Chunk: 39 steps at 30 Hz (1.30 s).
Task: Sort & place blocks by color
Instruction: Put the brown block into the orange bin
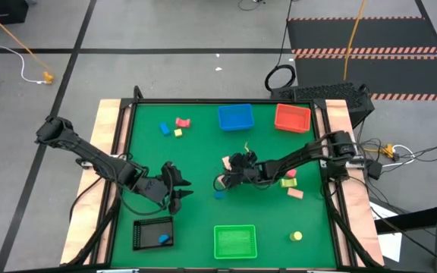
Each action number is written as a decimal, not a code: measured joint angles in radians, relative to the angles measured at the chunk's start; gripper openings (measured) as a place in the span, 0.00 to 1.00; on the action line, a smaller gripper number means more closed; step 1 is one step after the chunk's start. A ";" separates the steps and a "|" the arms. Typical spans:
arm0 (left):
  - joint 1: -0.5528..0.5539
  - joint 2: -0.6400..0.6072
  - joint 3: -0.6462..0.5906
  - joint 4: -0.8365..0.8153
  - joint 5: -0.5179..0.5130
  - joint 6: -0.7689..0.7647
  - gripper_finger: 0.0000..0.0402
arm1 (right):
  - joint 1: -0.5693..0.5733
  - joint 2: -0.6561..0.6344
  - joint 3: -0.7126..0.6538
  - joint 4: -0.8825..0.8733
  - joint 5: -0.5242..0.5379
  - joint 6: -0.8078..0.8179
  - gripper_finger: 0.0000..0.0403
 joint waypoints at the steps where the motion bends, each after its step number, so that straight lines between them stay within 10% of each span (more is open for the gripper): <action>1: 0.000 0.000 0.000 -0.001 0.000 0.000 0.38 | 0.002 0.013 0.001 0.005 0.002 0.012 0.63; 9: 0.000 0.000 0.000 -0.012 0.000 0.000 0.38 | 0.001 0.062 0.010 0.014 0.006 -0.079 0.58; 15: 0.000 0.000 0.000 -0.013 0.000 -0.006 0.38 | 0.001 0.064 0.008 0.006 0.012 -0.114 0.28; 39: 0.033 0.000 0.000 -0.010 -0.064 -0.061 0.38 | -0.147 -0.471 0.003 -0.522 0.018 -0.372 0.27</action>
